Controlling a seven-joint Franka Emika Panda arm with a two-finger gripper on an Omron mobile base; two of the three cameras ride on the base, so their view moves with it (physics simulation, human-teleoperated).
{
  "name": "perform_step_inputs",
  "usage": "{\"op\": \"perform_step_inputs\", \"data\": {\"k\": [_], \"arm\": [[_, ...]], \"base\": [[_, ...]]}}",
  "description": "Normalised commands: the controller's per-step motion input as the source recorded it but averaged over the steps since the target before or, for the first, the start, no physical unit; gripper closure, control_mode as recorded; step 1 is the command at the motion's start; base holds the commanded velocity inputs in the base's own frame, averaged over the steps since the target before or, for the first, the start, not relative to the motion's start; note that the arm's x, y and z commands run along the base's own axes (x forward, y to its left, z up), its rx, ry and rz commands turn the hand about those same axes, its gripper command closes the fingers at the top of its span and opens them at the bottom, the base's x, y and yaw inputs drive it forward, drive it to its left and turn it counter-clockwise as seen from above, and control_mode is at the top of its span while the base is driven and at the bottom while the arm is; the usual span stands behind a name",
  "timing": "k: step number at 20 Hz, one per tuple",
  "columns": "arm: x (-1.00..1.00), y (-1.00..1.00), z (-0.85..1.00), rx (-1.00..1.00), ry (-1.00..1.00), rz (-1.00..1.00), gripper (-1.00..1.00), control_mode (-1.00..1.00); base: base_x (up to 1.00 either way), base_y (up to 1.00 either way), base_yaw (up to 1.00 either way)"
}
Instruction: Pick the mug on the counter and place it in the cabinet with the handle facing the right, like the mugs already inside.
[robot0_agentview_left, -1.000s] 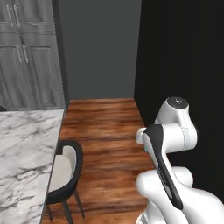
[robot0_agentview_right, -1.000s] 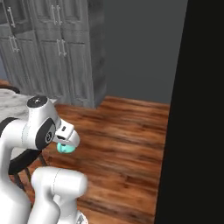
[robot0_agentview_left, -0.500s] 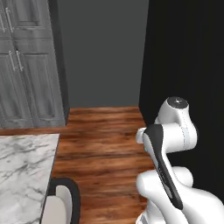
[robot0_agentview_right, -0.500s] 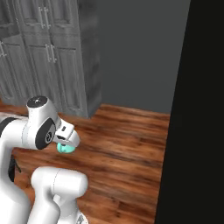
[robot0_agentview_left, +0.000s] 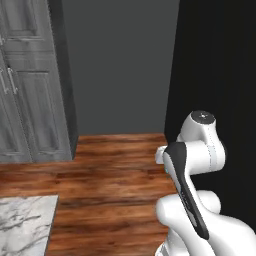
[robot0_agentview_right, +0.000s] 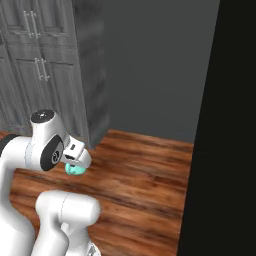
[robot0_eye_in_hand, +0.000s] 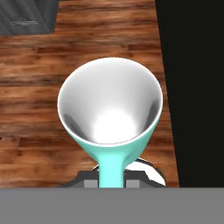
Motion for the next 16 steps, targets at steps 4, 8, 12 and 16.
{"op": "perform_step_inputs", "data": {"k": [4, 8, 12, 16], "arm": [[0.0, 0.0, 0.0, 0.0, 0.0, 0.0, 1.0, 1.0], [0.0, 0.0, 0.0, 0.0, 0.0, 0.0, 1.0, 1.0], [0.0, 0.0, 0.0, 0.0, 0.0, 0.0, 1.0, 1.0], [0.0, 0.0, 0.0, 0.0, 0.0, 0.0, 1.0, 1.0]], "base": [[0.89, -0.36, 0.03], [0.87, -0.32, 0.05], [0.56, -0.03, 0.22], [0.32, 0.35, 0.32]]}}
